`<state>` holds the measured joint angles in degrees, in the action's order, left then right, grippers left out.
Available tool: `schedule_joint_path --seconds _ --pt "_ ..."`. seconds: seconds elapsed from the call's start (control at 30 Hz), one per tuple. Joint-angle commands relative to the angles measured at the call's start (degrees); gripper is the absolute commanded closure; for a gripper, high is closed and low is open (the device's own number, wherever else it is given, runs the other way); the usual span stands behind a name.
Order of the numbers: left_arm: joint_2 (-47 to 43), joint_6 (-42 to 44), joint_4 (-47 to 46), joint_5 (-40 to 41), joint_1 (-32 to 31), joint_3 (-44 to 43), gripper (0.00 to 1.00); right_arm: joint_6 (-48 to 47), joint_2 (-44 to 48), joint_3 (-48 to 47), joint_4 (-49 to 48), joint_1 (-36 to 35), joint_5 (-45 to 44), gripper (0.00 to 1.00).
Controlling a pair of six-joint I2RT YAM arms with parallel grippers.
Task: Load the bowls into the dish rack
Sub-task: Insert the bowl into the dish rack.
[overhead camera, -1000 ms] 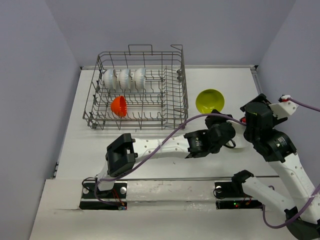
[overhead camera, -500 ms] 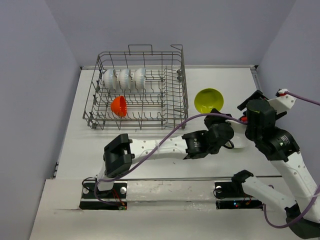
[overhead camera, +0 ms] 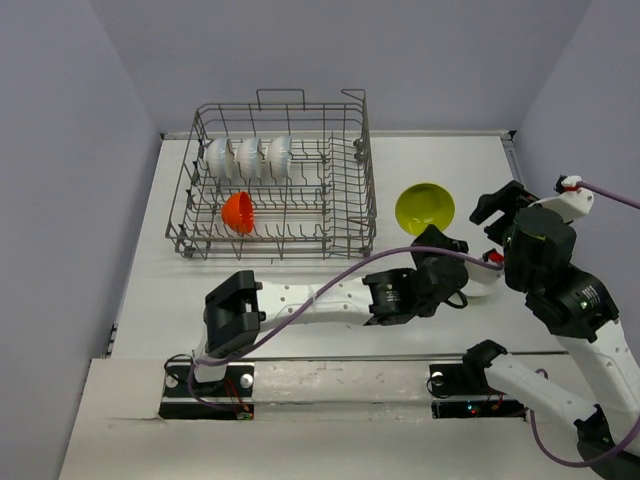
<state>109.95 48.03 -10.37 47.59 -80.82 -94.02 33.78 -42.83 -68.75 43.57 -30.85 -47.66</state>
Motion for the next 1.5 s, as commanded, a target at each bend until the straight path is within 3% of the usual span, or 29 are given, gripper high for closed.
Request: schedule_joint_path --seconds 0.0,0.33,0.53,0.77,1.0,1.33,1.47 --pt "-2.02 4.97 0.18 -1.89 -1.89 1.55 1.00 -1.87 -0.06 -3.23 -4.90 -1.23 1.26 0.20" --pt "-5.01 5.84 -0.26 -1.54 -1.89 2.79 1.00 -1.88 -0.76 -4.37 -4.90 -1.23 -1.29 0.20" --pt "-8.08 4.62 0.96 -2.94 -1.98 4.10 1.00 -1.88 -1.82 -9.20 -4.73 -1.23 -7.79 0.20" --pt "-12.39 -0.03 6.75 -9.18 -1.89 1.74 1.00 -1.96 -2.79 -15.18 -3.93 -1.23 -13.33 0.20" --pt "-14.23 -4.17 12.72 -14.63 -1.01 -4.14 1.00 -1.35 -1.30 -14.75 -3.93 -1.23 -13.69 0.20" --pt "-19.41 -14.36 19.60 -27.19 5.66 -13.82 1.00 -0.30 1.17 -11.15 -4.02 -1.23 -11.23 0.20" --pt "-24.25 -20.07 19.69 -41.30 12.60 -15.49 1.00 0.49 0.73 -10.26 -3.93 -1.23 -9.12 0.20"
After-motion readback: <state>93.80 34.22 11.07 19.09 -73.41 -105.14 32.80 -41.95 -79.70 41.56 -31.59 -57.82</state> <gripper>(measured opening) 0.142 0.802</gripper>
